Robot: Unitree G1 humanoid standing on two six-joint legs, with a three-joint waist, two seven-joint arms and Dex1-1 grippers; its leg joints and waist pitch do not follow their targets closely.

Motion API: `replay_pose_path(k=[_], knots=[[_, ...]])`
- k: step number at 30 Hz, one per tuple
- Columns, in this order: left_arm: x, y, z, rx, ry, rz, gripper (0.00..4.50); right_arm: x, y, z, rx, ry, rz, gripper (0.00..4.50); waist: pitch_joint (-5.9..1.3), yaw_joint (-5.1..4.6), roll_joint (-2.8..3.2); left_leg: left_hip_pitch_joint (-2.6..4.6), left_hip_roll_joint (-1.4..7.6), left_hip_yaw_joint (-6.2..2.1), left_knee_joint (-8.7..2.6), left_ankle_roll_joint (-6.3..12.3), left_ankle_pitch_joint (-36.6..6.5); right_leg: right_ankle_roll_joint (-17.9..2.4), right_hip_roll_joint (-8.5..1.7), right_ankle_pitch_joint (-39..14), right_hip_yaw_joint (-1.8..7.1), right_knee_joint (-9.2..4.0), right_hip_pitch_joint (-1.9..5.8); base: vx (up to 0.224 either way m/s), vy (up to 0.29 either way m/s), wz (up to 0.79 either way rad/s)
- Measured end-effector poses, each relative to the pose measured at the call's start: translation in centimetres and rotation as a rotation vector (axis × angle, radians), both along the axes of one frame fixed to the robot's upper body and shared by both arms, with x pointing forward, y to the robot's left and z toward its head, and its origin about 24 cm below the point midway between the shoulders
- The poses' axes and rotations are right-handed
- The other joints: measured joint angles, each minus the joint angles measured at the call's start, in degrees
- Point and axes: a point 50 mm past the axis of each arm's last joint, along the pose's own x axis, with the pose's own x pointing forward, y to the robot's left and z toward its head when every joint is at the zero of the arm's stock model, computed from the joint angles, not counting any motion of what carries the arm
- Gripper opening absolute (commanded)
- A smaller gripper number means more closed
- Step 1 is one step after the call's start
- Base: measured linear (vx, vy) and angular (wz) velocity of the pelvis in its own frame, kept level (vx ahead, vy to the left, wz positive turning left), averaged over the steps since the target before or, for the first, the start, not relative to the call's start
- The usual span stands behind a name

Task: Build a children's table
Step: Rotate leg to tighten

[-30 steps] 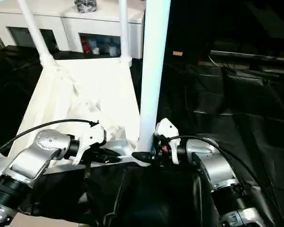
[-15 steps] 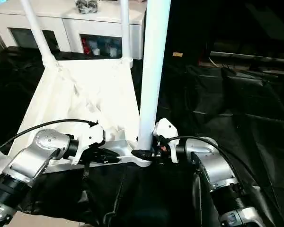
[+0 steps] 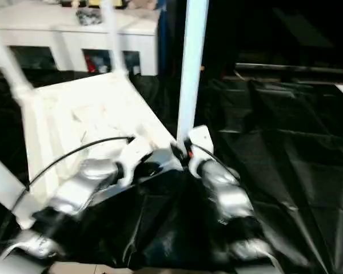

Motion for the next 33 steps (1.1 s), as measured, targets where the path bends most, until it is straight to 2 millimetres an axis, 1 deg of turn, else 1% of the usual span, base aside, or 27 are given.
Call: replay_pose_path(k=[1, 2, 3, 5, 8, 10, 12, 13, 15, 16, 17, 20, 23, 25, 27, 29, 31, 32, 33], knots=[[0.0, 0.0, 0.0, 0.0, 0.0, -0.001, 0.0, 0.0, 0.0, 0.0, 0.001, -0.005, -0.001, 1.97, 0.05, -0.22, 0.12, -0.06, 0.02, -0.26, -0.01, 0.0, 0.0, 0.0, -0.05, 0.0, -0.38, -0.35, 0.16, 0.0, 0.0, 0.0], [0.0, 0.0, 0.0, -0.001, 0.002, -0.004, 0.0, 0.0, 0.1, 0.0, 0.002, -0.008, 0.001, 2.53, 0.09, -0.34, 0.21, -0.09, 0.03, -0.36, -0.08, 0.0, 0.0, 0.0, -0.04, 0.0, -0.51, -0.6, 0.26, 0.0, 0.0, 0.0], [0.0, 0.0, 0.0, -0.002, 0.003, -0.008, 0.0, 0.0, 0.0, 0.0, 0.007, -0.01, 0.004, 2.67, 0.1, -0.45, 0.24, -0.11, 0.01, -0.35, -0.15, 0.0, 0.0, 0.0, -0.05, 0.0, -0.51, -0.73, 0.29, 0.0, 0.0, 0.0], [-0.1, 0.0, 0.0, -0.003, 0.005, -0.017, 0.0, 0.0, 0.1, 0.1, 0.037, -0.007, 0.017, 2.67, 0.09, -0.66, 0.25, -0.16, -0.05, -0.33, -0.14, 0.01, 0.0, 0.0, -0.08, 0.0, -0.4, -0.74, 0.28, 0.0, 0.0, 0.0], [-0.1, 0.5, 0.3, 0.004, -0.006, -0.053, 0.0, -0.1, -0.3, 0.3, 0.039, -0.017, 0.077, 3.1, 0.09, -0.83, 0.25, -0.46, -0.05, -0.31, -0.13, 0.01, 0.0, -0.1, -0.08, 0.1, -0.33, -0.69, 0.02, 0.0, 0.0, 0.0], [-0.1, 0.8, 0.4, 0.008, -0.014, -0.084, 0.0, -0.2, -0.4, 0.3, 0.01, -0.022, 0.128, 3.18, 0.08, -0.6, 0.23, -0.51, -0.05, -0.2, -0.13, 0.02, 0.0, -0.5, -0.07, 0.4, -0.23, -0.56, -0.09, 0.0, 0.0, 0.0], [-0.3, 0.9, 0.6, 0.001, -0.008, -0.117, 0.0, -0.3, -0.7, 0.2, -0.007, -0.026, 0.163, 3.18, 0.08, -0.03, 0.23, -0.5, -0.05, -0.12, -0.13, 0.01, 0.0, -0.5, -0.07, 0.6, -0.1, -0.27, -0.19, 0.0, 0.0, 0.0], [-0.4, 1.1, 0.7, 0.002, -0.006, -0.144, 0.0, -0.4, -1.2, 0.3, -0.028, -0.03, 0.2, 3.18, 0.08, 0.48, 0.2, -0.49, -0.05, 0.01, -0.13, 0.01, 0.0, -0.5, -0.08, 0.6, 0.1, 0.1, -0.33, 0.0, 0.0, 0.0], [-0.5, 1.8, 0.8, 0.002, -0.005, -0.184, 0.0, -0.8, -1.8, 0.3, -0.053, -0.03, 0.277, 3.18, 0.07, 0.98, 0.17, -0.48, -0.04, 0.22, -0.16, 0.01, 0.0, -0.5, -0.01, 0.6, 0.55, 0.66, -0.5, 0.0, 0.0, 0.0], [-0.6, 2.2, 1.0, 0.001, -0.006, -0.209, 0.0, -1.0, -2.1, 0.2, -0.062, -0.022, 0.315, 3.18, 0.08, 1.58, 0.16, -0.56, -0.04, 0.39, -0.16, 0.0, 0.0, -0.6, 0.01, 0.6, 0.84, 1.1, -0.79, 0.0, 0.0, 0.0], [-0.7, 2.3, 1.0, 0.0, -0.006, -0.224, 0.0, -1.2, -2.3, 0.2, -0.06, -0.019, 0.337, 3.18, 0.08, 1.97, 0.16, -0.64, -0.04, 0.47, -0.13, 0.01, 0.0, -0.6, 0.01, 0.6, 1.01, 1.36, -0.97, 0.0, 0.0, 0.0], [-1.0, 3.2, 1.3, 0.005, 0.002, -0.285, 0.0, -1.8, -2.8, 0.6, -0.068, -0.021, 0.457, 3.18, 0.07, 2.71, 0.17, -0.8, 0.07, 0.51, -0.23, 0.04, 0.0, -0.3, 0.1, 0.4, 1.01, 1.46, -1.17, 0.0, 0.0, 0.0], [-1.3, 3.9, 1.4, 0.006, 0.019, -0.345, 0.0, -2.6, -3.4, 0.9, -0.079, -0.003, 0.581, 3.18, 0.07, 3.42, 0.17, -0.87, 0.09, 0.56, -0.18, 0.23, 0.2, -0.4, 0.1, 0.2, 1.02, 1.45, -1.19, 0.0, 0.0, 0.0], [-1.5, 4.5, 1.5, 0.015, 0.03, -0.379, 0.0, -3.2, -3.6, 0.9, -0.07, 0.011, 0.641, 3.18, 0.07, 3.75, 0.16, -0.93, 0.08, 0.64, -0.13, 0.29, 0.2, -0.4, 0.05, 0.2, 1.06, 1.41, -1.19, 0.0, 0.0, 0.0], [-1.6, 4.8, 1.5, 0.018, 0.039, -0.401, 0.0, -3.5, -3.7, 1.0, -0.056, 0.025, 0.681, 3.18, 0.07, 3.84, 0.16, -0.93, 0.07, 0.72, -0.08, 0.29, 0.2, -0.4, 0.0, 0.2, 1.1, 1.41, -1.18, 0.0, 0.0, 0.0], [-1.7, 5.1, 1.6, 0.021, 0.046, -0.428, 0.0, -3.9, -3.9, 1.2, -0.049, 0.041, 0.723, 2.93, 0.07, 4.08, 0.15, -0.93, 0.07, 0.85, -0.06, 0.06, 0.0, -0.4, 0.0, 0.2, 1.24, 1.42, -1.16, 0.0, 0.0, 0.0], [-1.9, 5.1, 1.6, 0.022, 0.054, -0.449, 0.0, -4.2, -4.1, 1.1, -0.047, 0.055, 0.748, 2.83, 0.07, 4.18, 0.13, -0.92, 0.12, 1.06, -0.07, 0.04, 0.0, -0.4, 0.0, 0.2, 1.37, 1.44, -1.15, 0.0, 0.0, 0.0], [-1.9, 5.1, 1.6, 0.022, 0.057, -0.454, 0.0, -4.3, -4.2, 1.1, -0.049, 0.056, 0.754, 2.67, 0.07, 4.18, 0.13, -0.9, 0.15, 1.17, -0.07, 0.04, 0.0, -0.4, 0.0, 0.2, 1.43, 1.45, -1.15, 0.0, 0.0, 0.0], [-1.9, 5.2, 1.6, 0.022, 0.06, -0.459, 0.0, -4.4, -4.2, 1.2, -0.05, 0.058, 0.761, 2.67, 0.07, 4.16, 0.12, -0.88, 0.16, 1.23, -0.06, 0.04, 0.0, -0.4, 0.0, 0.2, 1.47, 1.47, -1.15, 0.0, 0.0, 0.0]])
